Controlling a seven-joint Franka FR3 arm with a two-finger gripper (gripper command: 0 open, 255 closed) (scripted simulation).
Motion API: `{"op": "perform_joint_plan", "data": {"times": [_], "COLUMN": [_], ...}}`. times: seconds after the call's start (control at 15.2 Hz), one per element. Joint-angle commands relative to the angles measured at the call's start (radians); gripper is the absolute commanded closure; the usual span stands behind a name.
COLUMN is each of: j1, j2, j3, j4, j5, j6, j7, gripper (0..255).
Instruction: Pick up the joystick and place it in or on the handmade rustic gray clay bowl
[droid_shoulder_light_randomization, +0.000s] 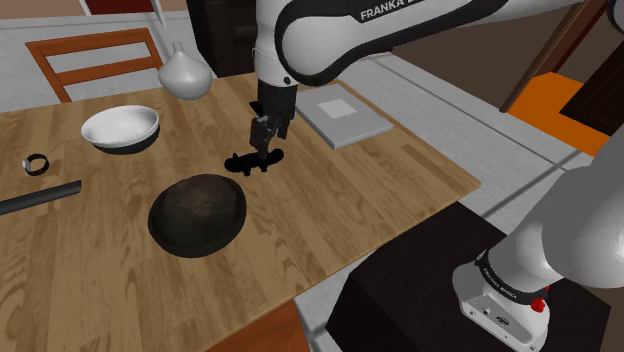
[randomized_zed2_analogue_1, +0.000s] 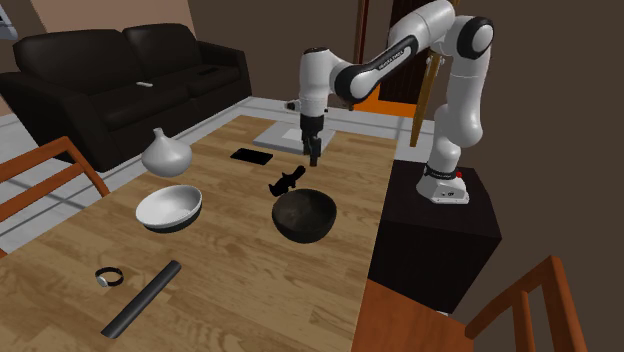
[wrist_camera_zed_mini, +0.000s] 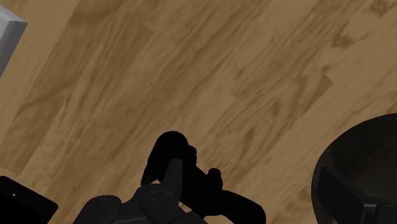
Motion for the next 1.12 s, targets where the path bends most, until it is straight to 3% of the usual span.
{"op": "perform_joint_plan", "data": {"times": [0.0, 0.2, 0.66, 1.06], "j1": [0.021, 0.048, 0.058, 0.059], "j2": [0.075, 0.163, 0.210, 0.214], "j3": [0.011, 0.018, 0.012, 0.012], "j4": [0.065, 0.147, 0.114, 0.112], "j5": [-0.027, -0.059, -0.078, -0.079], "j6": [0.014, 0.024, 0.101, 0.108], "j7": [0.018, 0.032, 0.044, 0.046], "gripper": [0, 0, 0, 0]}}
